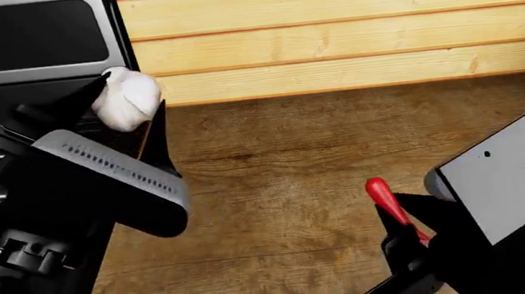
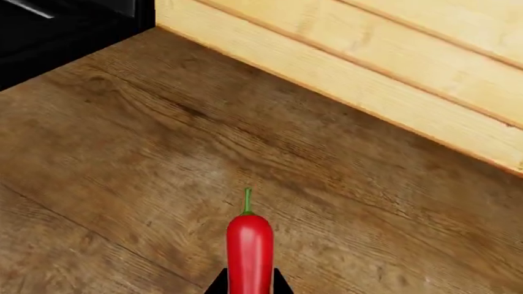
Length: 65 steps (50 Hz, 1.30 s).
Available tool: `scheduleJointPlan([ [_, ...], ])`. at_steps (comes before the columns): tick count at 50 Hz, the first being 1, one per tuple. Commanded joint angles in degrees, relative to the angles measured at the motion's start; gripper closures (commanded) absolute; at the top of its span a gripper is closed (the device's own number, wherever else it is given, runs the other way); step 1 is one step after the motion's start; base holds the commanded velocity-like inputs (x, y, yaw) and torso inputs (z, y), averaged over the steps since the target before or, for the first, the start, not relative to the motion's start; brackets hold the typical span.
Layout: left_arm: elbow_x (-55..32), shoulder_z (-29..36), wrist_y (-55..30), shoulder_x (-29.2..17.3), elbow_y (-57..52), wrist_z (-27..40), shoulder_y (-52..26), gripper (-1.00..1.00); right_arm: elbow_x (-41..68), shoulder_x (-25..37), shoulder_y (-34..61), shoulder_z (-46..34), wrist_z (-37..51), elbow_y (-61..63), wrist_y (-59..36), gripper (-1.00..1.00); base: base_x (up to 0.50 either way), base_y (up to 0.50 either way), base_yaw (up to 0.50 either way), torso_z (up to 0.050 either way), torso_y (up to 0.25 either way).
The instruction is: Pick the garlic, chili pepper from the counter and place them in the cabinet. Then close the cabinet.
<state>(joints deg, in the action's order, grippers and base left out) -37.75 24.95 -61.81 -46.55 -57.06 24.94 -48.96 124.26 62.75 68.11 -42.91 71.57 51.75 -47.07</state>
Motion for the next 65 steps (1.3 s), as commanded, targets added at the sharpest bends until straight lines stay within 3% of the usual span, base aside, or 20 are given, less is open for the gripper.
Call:
scheduleJointPlan([
  [1,-6.45,-0.46,3.19,-2.52,-2.77,7.06,-2.53,1.0,-3.03,1.84,3.24,7.11,-1.9,4.07,3.49,1.0,0.0,0.0,0.0,0.0,0.0],
  [7,-9.55,4.11,9.88,-8.62,-2.89,14.42,-4.23,1.0,-4.96,1.41,3.17,10.25,-1.92,7.11,6.37,1.0,0.0,0.0,0.0,0.0,0.0],
  [10,-12.53,13.68,18.38,-15.37,-2.92,22.4,-11.37,1.0,-6.1,0.5,2.53,10.79,-2.13,7.45,6.61,1.0,0.0,0.0,0.0,0.0,0.0],
  [13,-11.91,33.35,29.24,-22.81,-2.93,31.91,-25.97,1.0,-8.07,0.11,1.01,11.53,-3.26,7.08,6.86,1.0,0.0,0.0,0.0,0.0,0.0],
  [16,-10.08,54.25,36.03,-26.39,-2.93,39.31,-43.07,1.0,-9.63,0.2,-0.47,12.58,-4.44,6.91,7.66,1.0,0.0,0.0,0.0,0.0,0.0],
  [19,-9.61,76.92,42.12,-27.3,-2.94,45.75,-63.09,1.0,-11.62,0.17,-2.28,13.5,-5.44,6.9,8.4,1.0,0.0,0.0,0.0,0.0,0.0],
  [22,-9.59,101.11,48.59,-24.89,-2.93,52.76,-83.16,1.0,-13.4,0.29,-3.83,14.34,-6.56,6.65,9.0,1.0,0.0,0.0,0.0,0.0,0.0],
  [23,-9.31,104.72,49.85,-24.44,-2.93,54.08,-85.91,1.0,-13.71,0.35,-4.14,14.63,-6.85,6.59,9.24,1.0,0.0,0.0,0.0,0.0,0.0],
  [29,-4.85,104.7,50.5,-28.1,-2.94,55.99,-85.99,1.0,-18.13,-1.17,-7.58,15.08,-8.53,6.1,9.97,1.0,0.0,0.0,0.0,0.0,0.0],
  [38,-5.35,103.88,53.87,-32.98,-2.94,56.95,-85.94,1.0,-21.7,-0.85,-11.73,16.39,-10.52,6.26,11.5,1.0,0.0,0.0,0.0,0.0,0.0],
  [47,-8.67,99.61,62.8,-27.43,1.38,63.82,-82.5,1.0,-25.17,-2.04,-14.46,16.31,-12.39,4.7,11.75,1.0,0.0,0.0,0.0,0.0,0.0],
  [65,-17.22,87.13,68.29,-19.81,8.62,63.42,-82.21,1.0,-28.27,-4.79,-15.6,15.22,-13.8,3.17,10.96,1.0,0.0,0.0,0.0,0.0,0.0],
])
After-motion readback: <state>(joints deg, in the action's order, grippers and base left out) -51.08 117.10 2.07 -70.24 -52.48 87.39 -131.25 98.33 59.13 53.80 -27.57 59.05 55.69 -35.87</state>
